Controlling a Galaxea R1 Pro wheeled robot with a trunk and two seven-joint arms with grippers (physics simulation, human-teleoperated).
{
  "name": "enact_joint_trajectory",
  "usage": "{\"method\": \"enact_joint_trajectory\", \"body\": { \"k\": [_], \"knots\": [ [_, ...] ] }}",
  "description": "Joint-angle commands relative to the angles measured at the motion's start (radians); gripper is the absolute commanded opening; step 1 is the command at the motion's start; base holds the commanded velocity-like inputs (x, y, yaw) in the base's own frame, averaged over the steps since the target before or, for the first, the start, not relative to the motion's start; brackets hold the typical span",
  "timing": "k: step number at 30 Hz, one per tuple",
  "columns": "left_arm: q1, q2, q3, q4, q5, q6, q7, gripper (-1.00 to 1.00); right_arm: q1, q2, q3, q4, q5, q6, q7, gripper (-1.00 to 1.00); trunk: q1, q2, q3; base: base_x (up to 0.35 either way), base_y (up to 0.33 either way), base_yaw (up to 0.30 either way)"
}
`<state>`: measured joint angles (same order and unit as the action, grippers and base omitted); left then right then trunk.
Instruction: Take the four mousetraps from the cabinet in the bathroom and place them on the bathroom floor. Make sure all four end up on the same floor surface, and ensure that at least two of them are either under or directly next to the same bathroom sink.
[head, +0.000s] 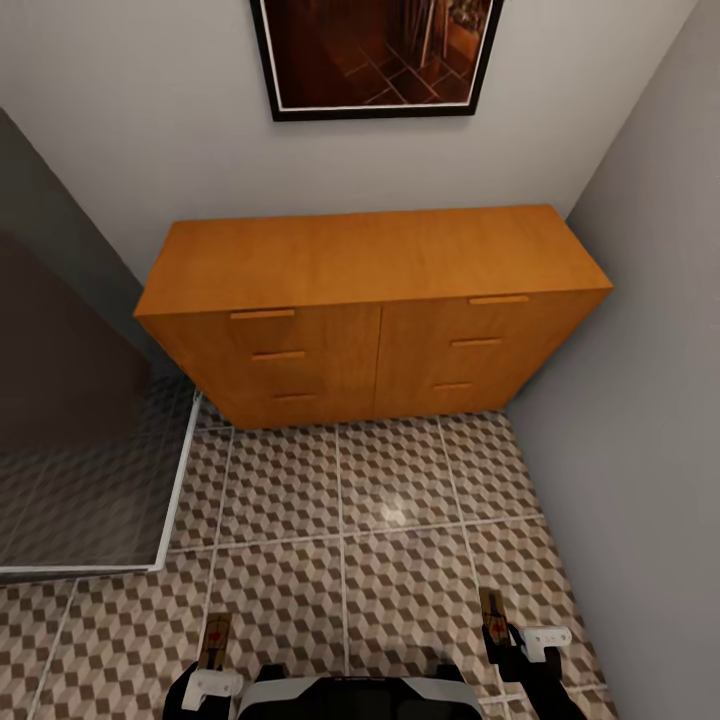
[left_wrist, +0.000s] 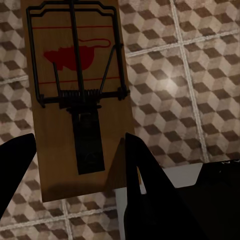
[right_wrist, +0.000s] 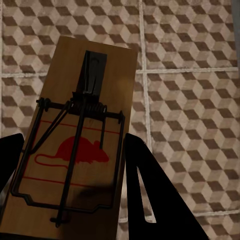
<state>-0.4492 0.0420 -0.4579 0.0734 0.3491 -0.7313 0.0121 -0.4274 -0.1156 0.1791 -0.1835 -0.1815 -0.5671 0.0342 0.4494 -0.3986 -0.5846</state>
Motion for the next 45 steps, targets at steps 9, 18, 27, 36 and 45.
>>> {"method": "enact_joint_trajectory", "body": {
  "k": [9,18,27,36,45],
  "knots": [
    [0.006,-0.001,-0.008,0.003,0.005,-0.005,0.002,-1.00,-0.001,-0.001,0.006,0.001,-0.012,-0.003,0.003,-1.00,0.001,-0.001,0.014,0.000,0.000,0.000],
    [0.006,-0.001,-0.008,0.003,0.005,-0.005,0.002,-1.00,-0.001,-0.002,0.006,0.001,-0.012,-0.004,0.003,-1.00,0.001,-0.001,0.028,0.000,0.000,0.000],
    [0.006,-0.001,-0.008,0.003,0.005,-0.005,0.002,-1.00,-0.001,0.000,0.007,0.001,-0.012,-0.004,0.003,-1.00,0.001,-0.001,0.043,0.000,0.000,0.000],
    [0.006,-0.001,-0.008,0.003,0.005,-0.005,0.002,-1.00,-0.001,-0.001,0.007,0.001,-0.012,-0.005,0.004,-1.00,0.001,-0.001,0.058,0.000,0.000,0.000],
    [0.006,-0.002,-0.008,0.003,0.005,-0.005,0.002,-1.00,-0.001,0.000,0.007,0.001,-0.012,-0.004,0.004,-1.00,0.001,-0.001,0.072,0.000,0.000,0.000]
  ]
}}
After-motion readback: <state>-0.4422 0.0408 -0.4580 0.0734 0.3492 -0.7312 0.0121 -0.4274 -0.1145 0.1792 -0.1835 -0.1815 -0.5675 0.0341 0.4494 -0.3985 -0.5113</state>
